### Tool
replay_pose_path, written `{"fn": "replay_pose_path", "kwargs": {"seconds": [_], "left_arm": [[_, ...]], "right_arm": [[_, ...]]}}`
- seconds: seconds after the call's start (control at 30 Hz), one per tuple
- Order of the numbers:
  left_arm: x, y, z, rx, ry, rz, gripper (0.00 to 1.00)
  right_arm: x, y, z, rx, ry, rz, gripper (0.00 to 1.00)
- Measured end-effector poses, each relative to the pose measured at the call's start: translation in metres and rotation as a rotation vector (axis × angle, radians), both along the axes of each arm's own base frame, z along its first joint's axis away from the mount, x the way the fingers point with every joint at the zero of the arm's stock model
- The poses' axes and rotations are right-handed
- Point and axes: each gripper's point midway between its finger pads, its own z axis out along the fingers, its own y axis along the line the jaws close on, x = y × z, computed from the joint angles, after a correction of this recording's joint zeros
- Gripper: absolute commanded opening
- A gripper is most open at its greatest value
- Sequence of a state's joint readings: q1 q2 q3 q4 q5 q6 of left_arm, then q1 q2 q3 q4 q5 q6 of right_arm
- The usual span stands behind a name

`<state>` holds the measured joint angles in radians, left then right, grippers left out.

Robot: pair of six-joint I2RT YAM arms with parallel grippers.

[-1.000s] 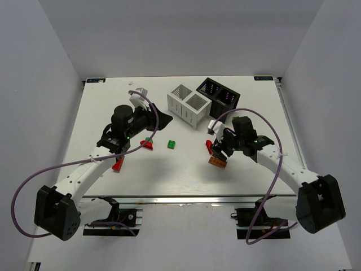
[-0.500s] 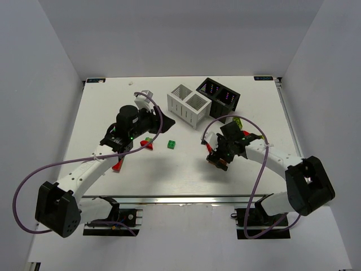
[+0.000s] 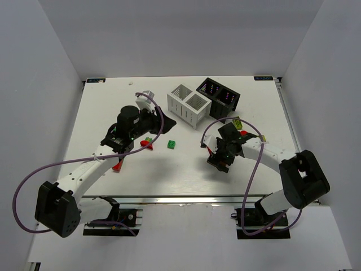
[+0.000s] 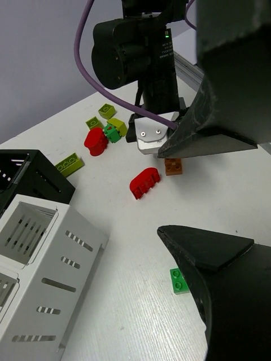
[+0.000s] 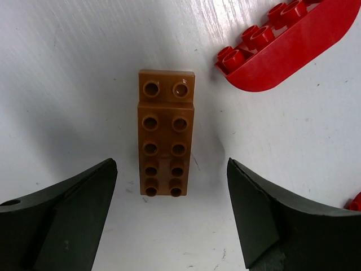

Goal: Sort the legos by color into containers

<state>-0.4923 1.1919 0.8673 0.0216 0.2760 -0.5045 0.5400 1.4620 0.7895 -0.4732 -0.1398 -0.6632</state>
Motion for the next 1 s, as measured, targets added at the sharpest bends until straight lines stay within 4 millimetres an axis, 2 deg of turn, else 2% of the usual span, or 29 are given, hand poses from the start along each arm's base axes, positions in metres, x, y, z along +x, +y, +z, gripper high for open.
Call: {"fn": "replay_pose_path", "kwargs": {"seconds": [0.2,0.37,0.53,0.57,0.6,0.67,0.7,0.73,0.83,0.87,0.93,1.0], "left_arm": [[-0.002,-0.003,0.000,0.000,0.000,-0.010,0.61],[-0.004,-0.005,0.000,-0.001,-0.001,-0.017,0.61],[-0.007,-0.009,0.001,-0.005,-0.001,-0.035,0.61],[-0.008,-0.010,0.002,-0.010,-0.004,-0.046,0.61],[-0.010,-0.012,0.003,-0.014,-0.005,-0.057,0.61],[-0.014,-0.017,0.008,-0.033,-0.018,-0.093,0.62],[-0.016,-0.020,0.012,-0.045,-0.027,-0.114,0.62],[-0.017,-0.022,0.014,-0.054,-0.034,-0.127,0.62],[-0.024,-0.030,0.023,-0.098,-0.050,-0.181,0.64],[-0.028,-0.037,0.025,-0.120,-0.049,-0.213,0.64],[-0.034,-0.051,0.020,-0.153,-0.010,-0.277,0.65],[-0.037,-0.060,0.010,-0.162,0.029,-0.310,0.65]], "right_arm": [[0.000,-0.001,-0.002,-0.011,-0.001,0.004,0.76],[-0.003,-0.002,-0.009,-0.029,0.028,0.011,0.64],[-0.004,-0.001,-0.008,-0.040,0.042,0.024,0.40],[-0.005,0.000,-0.006,-0.033,0.040,0.028,0.31],[-0.005,0.002,-0.002,-0.022,0.033,0.029,0.28],[-0.006,0.011,0.018,0.055,0.004,0.036,0.17],[-0.005,0.019,0.038,0.126,-0.039,0.048,0.14],[-0.004,0.024,0.050,0.168,-0.061,0.054,0.09],[-0.004,0.039,0.085,0.299,-0.137,0.088,0.05],[-0.006,0.044,0.104,0.355,-0.185,0.101,0.04],[-0.006,0.049,0.133,0.435,-0.274,0.124,0.02],[-0.006,0.053,0.147,0.477,-0.322,0.139,0.02]]}}
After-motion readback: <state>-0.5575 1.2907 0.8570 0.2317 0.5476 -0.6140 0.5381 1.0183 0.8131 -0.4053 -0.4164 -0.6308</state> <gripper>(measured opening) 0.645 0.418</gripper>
